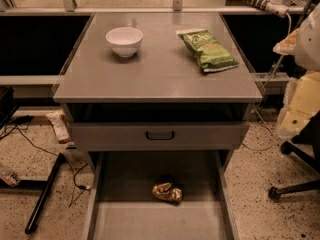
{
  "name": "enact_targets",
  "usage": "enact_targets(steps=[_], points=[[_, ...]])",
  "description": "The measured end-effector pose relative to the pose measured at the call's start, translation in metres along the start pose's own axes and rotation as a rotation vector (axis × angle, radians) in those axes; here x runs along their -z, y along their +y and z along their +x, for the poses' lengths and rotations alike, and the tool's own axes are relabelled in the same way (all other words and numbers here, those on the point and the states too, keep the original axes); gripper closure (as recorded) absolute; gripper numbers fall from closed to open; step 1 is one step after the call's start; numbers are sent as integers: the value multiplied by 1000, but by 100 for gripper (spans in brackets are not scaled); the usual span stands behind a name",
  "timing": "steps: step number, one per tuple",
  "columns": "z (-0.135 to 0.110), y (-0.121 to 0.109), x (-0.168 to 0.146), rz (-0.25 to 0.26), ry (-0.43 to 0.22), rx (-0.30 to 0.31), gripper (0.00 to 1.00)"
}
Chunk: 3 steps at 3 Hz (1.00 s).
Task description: Pick orange can from middle drawer and place on counter
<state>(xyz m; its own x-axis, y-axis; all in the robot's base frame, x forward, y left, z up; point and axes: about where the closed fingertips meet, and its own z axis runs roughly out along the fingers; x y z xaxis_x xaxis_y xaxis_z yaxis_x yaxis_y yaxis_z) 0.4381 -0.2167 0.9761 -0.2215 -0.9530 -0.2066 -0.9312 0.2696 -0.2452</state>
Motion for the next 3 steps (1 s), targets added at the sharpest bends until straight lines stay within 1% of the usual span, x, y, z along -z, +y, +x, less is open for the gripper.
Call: enact_targets(steps=[1,2,3], points=[[0,0,0,0,0,0,0],[-7,15,-18,-16,-14,16,0],[-12,42,-56,-29,-49,27,0]])
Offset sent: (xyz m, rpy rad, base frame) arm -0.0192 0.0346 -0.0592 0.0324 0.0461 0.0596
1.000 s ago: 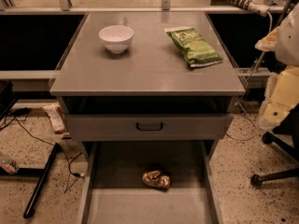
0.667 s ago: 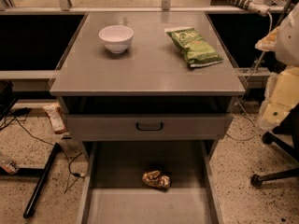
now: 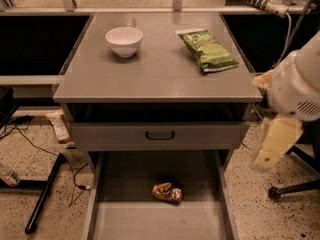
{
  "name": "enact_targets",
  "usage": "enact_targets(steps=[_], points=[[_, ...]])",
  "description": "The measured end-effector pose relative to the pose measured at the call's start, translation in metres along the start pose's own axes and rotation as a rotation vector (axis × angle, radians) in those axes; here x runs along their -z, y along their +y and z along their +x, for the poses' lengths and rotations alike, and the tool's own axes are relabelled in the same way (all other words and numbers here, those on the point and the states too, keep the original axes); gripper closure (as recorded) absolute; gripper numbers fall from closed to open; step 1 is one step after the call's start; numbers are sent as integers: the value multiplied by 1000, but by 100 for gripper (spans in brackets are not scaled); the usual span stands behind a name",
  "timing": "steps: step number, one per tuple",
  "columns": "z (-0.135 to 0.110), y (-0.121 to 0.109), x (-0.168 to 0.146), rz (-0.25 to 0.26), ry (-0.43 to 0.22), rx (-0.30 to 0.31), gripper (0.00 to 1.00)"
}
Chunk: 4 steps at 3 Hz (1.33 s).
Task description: Pick orange can from middle drawer and place on counter
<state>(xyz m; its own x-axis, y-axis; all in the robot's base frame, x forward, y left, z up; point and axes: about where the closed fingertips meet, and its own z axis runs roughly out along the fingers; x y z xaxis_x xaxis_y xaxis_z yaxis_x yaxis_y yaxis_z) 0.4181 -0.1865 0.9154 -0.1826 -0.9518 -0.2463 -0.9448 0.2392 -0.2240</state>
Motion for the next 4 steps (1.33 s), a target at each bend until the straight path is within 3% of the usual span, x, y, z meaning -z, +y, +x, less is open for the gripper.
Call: enact_targets(steps=[2,3,4], points=[[9,58,-108,-6,-86,34,0],[10,53,-118,35,-91,26,0],[10,53,-118,35,-92,26,0]])
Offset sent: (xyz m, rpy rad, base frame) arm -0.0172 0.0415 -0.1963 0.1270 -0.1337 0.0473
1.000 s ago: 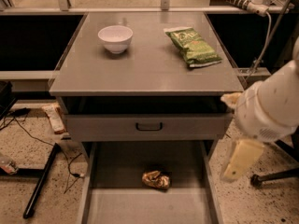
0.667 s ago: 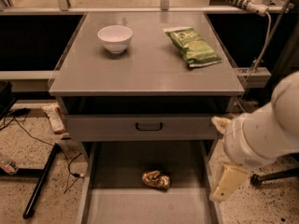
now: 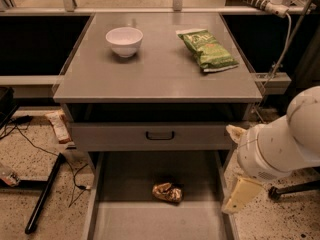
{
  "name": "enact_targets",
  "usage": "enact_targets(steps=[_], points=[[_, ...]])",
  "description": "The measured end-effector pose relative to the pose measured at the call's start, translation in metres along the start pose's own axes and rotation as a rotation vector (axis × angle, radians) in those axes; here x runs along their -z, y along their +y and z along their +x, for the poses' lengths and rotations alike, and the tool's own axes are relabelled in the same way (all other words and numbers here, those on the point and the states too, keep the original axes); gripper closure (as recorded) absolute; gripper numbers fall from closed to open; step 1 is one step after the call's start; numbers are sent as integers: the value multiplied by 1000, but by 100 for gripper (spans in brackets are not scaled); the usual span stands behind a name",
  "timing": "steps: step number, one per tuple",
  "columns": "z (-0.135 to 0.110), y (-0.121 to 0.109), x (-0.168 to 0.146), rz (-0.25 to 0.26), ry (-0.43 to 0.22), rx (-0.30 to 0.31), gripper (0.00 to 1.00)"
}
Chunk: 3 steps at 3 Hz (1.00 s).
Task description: Pick orange can from middle drawer and place on counter
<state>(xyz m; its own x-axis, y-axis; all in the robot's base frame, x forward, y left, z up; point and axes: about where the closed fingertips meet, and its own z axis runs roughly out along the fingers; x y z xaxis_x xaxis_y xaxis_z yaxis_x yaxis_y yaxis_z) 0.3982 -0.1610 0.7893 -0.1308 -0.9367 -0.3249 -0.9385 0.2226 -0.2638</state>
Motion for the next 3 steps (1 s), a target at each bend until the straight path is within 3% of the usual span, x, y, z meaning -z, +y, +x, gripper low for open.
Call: enact_targets(steps=[1,3], points=[[1,1,-20,-38,-46,-31,0],[21,-5,-108,-92,-235,-166,0]])
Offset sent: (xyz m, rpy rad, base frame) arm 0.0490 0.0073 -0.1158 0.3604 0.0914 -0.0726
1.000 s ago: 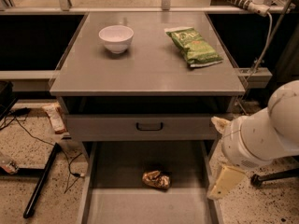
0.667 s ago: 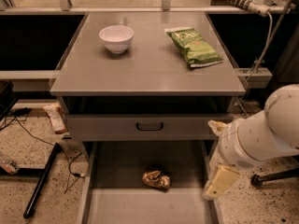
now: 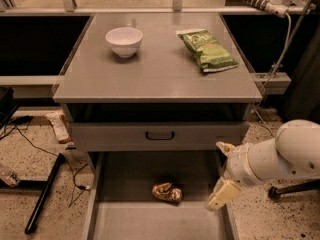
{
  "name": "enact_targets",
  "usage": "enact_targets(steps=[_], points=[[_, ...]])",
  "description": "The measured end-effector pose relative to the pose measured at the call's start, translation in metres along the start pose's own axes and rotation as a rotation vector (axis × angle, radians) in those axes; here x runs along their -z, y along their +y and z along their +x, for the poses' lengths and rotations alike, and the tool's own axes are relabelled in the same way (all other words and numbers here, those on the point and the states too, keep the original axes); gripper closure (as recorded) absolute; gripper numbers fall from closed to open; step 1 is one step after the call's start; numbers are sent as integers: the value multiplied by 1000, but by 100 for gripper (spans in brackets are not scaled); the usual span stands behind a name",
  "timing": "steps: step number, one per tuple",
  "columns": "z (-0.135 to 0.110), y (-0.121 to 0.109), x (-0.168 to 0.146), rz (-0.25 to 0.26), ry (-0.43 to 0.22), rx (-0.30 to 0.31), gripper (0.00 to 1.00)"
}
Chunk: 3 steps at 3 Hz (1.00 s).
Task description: Pick orange can from middle drawer and place on counter
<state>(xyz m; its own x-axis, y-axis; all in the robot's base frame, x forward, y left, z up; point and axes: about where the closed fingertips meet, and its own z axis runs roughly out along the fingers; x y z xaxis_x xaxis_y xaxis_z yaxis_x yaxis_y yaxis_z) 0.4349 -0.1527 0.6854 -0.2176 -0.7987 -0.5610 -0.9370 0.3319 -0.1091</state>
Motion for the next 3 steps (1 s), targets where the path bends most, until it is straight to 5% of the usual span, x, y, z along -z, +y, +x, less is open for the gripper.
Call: enact_targets(steps=[1,2,3], points=[[23,-5,-45,6,-60,-36,0],[25,-7,-56,0,-66,-37,0],[28,-14,-82,37,-96,4,0]])
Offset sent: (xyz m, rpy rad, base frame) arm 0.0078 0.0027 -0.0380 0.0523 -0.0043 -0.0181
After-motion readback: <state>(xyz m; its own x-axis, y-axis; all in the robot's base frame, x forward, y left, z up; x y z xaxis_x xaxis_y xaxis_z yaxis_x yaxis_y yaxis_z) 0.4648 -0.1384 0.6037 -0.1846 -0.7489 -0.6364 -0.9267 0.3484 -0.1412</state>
